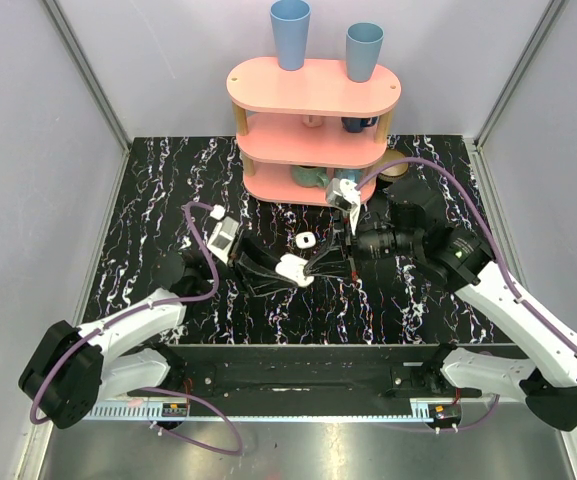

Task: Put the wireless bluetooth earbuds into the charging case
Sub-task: Insert the right earbud into the right side groove of the charging case.

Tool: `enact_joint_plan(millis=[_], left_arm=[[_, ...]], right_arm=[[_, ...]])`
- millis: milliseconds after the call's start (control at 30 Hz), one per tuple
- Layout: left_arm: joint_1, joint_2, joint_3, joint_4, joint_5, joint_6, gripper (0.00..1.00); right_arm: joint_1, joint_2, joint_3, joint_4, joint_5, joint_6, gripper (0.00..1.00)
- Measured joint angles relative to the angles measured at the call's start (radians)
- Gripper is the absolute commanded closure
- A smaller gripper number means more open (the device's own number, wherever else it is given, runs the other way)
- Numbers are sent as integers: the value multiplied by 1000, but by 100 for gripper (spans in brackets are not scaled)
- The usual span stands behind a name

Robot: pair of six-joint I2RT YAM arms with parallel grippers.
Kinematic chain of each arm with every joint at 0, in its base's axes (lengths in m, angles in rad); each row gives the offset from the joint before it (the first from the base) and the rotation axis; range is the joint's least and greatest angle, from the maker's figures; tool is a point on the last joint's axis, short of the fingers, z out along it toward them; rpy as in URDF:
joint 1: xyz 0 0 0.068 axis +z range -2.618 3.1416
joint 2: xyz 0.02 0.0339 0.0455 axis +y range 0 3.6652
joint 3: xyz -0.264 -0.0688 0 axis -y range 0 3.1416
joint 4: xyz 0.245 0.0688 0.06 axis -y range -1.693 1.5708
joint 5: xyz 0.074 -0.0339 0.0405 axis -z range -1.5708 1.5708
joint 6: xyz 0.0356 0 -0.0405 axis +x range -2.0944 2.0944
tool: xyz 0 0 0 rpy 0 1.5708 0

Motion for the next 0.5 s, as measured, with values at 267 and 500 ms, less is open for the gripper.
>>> enact_joint_plan(millis=[267,500], left_arm=[[-11,-2,5,-39,-2,31,100],[-12,-15,5,-71,2,48,100]], right_arm=[[10,13,6,5,14,-8,100],[31,31,20,-1,35,-20,100]])
